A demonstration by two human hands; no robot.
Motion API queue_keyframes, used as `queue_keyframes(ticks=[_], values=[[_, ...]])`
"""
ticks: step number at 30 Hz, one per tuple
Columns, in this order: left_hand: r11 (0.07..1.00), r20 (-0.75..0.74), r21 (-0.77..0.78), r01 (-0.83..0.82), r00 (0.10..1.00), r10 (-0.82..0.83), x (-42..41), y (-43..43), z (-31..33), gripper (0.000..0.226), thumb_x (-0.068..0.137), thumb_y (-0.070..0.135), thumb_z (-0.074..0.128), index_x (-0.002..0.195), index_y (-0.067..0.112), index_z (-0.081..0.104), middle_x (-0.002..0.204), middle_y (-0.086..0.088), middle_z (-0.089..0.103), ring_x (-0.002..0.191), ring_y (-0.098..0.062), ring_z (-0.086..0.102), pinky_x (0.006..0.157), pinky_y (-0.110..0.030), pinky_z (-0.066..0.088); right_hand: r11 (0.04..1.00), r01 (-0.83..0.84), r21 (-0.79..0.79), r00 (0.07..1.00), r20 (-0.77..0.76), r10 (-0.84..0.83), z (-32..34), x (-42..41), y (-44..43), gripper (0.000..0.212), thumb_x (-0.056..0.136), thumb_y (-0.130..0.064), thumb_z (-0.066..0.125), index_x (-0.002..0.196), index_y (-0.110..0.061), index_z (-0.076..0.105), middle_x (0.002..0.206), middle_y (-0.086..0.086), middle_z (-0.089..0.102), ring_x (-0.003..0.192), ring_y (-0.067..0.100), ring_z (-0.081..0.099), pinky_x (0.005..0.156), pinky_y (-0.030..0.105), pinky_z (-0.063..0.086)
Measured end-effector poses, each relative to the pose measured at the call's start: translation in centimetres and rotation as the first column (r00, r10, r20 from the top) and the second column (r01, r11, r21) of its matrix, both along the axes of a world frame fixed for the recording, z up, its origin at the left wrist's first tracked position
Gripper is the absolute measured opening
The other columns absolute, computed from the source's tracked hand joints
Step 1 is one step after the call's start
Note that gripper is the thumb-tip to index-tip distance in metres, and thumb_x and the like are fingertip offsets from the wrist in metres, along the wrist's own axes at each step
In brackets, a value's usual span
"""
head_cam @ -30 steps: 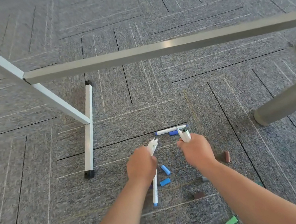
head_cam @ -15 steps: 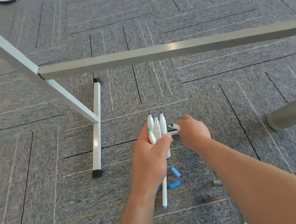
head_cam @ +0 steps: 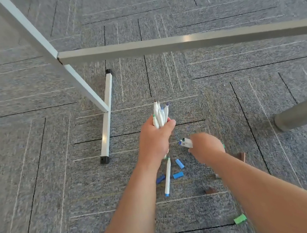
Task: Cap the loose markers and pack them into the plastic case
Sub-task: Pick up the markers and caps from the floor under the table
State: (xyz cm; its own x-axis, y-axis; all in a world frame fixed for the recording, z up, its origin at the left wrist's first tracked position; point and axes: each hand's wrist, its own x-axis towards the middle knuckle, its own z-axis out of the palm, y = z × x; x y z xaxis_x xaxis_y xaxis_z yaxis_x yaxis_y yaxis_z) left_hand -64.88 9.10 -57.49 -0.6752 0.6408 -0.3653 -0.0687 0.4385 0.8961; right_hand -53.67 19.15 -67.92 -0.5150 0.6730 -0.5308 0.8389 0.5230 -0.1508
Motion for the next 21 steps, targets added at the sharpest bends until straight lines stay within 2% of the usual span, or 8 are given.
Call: queue_keyframes(ticks=[3,5,9,12,13,15,17,21], values=[[0.999,-0.055,-0.037,-0.028,0.998,0.026,0.5,-0.7,-0.6,0.022,0.093,0.025,0.065,0.096,0.003,0.06,0.075,-0.007,0.055,0.066,-0.018,0.05,0.062,-0.032,0.043,0.999,0.043,-0.033,0.996,-0.073,-0.046,0.7,1.6,-0.8,0.003,0.097,-0.025,0.057,0.094,-0.024,0.059,0.078,-0.006,0.063,0.065,0.012,0.063,0.056,0.03,0.055],[0.996,-0.094,-0.078,-0.037,0.995,0.03,0.8,-1.3,-1.4,0.018,0.093,0.025,0.064,0.094,0.008,0.06,0.074,-0.005,0.057,0.063,-0.018,0.052,0.061,-0.031,0.044,0.994,0.099,-0.052,0.984,-0.143,-0.106,1.4,2.3,-1.5,0.012,0.097,-0.029,0.056,0.087,-0.023,0.058,0.075,-0.004,0.063,0.063,0.013,0.06,0.051,0.027,0.047],[0.98,-0.192,-0.197,-0.039,0.981,0.0,2.1,-3.3,-3.9,0.011,0.093,0.024,0.061,0.095,0.013,0.059,0.074,-0.001,0.057,0.061,-0.018,0.054,0.049,-0.025,0.038,0.916,0.298,-0.269,0.858,-0.347,-0.38,3.7,3.2,-3.5,0.023,0.097,-0.035,0.056,0.088,-0.015,0.06,0.076,0.002,0.064,0.059,0.016,0.052,0.052,0.027,0.039],[0.936,-0.31,-0.347,-0.06,0.949,-0.054,3.5,-4.8,-6.6,0.018,0.094,0.021,0.059,0.112,0.018,0.062,0.084,0.002,0.062,0.072,-0.02,0.06,0.058,-0.029,0.041,0.827,0.375,-0.419,0.758,-0.376,-0.534,4.4,4.1,-5.1,0.027,0.098,-0.038,0.058,0.092,-0.013,0.064,0.076,0.002,0.069,0.051,0.013,0.05,0.046,0.024,0.038],[0.913,-0.321,-0.405,-0.048,0.943,-0.093,4.0,-5.4,-7.5,0.017,0.095,0.019,0.057,0.111,0.018,0.061,0.084,0.003,0.061,0.07,-0.018,0.058,0.057,-0.03,0.04,0.806,0.389,-0.446,0.734,-0.379,-0.564,4.4,4.4,-5.6,0.027,0.097,-0.038,0.058,0.092,-0.013,0.065,0.074,0.001,0.07,0.051,0.013,0.052,0.046,0.026,0.041],[0.859,-0.339,-0.512,-0.005,0.92,-0.197,5.0,-6.3,-9.1,0.016,0.095,0.015,0.052,0.108,0.013,0.062,0.082,0.002,0.061,0.064,-0.013,0.054,0.052,-0.029,0.036,0.755,0.428,-0.497,0.667,-0.39,-0.635,4.0,4.9,-6.3,0.019,0.097,-0.033,0.059,0.093,-0.016,0.064,0.073,-0.001,0.072,0.058,0.016,0.059,0.057,0.037,0.053],[0.807,-0.364,-0.591,0.008,0.89,-0.275,5.8,-6.7,-10.1,0.015,0.096,0.015,0.049,0.105,0.011,0.061,0.086,0.0,0.062,0.067,-0.015,0.056,0.053,-0.03,0.038,0.706,0.455,-0.542,0.61,-0.388,-0.691,3.5,5.4,-6.6,0.01,0.097,-0.028,0.06,0.093,-0.018,0.063,0.076,0.002,0.073,0.061,0.018,0.063,0.068,0.042,0.059],[0.75,-0.376,-0.661,0.017,0.858,-0.351,6.4,-6.2,-11.0,0.015,0.095,0.01,0.049,0.105,0.01,0.059,0.09,-0.002,0.062,0.076,-0.021,0.06,0.059,-0.034,0.044,0.724,0.434,-0.536,0.645,-0.377,-0.665,3.1,6.4,-6.8,0.011,0.096,-0.028,0.061,0.091,-0.018,0.063,0.078,0.005,0.073,0.059,0.018,0.063,0.06,0.036,0.056]])
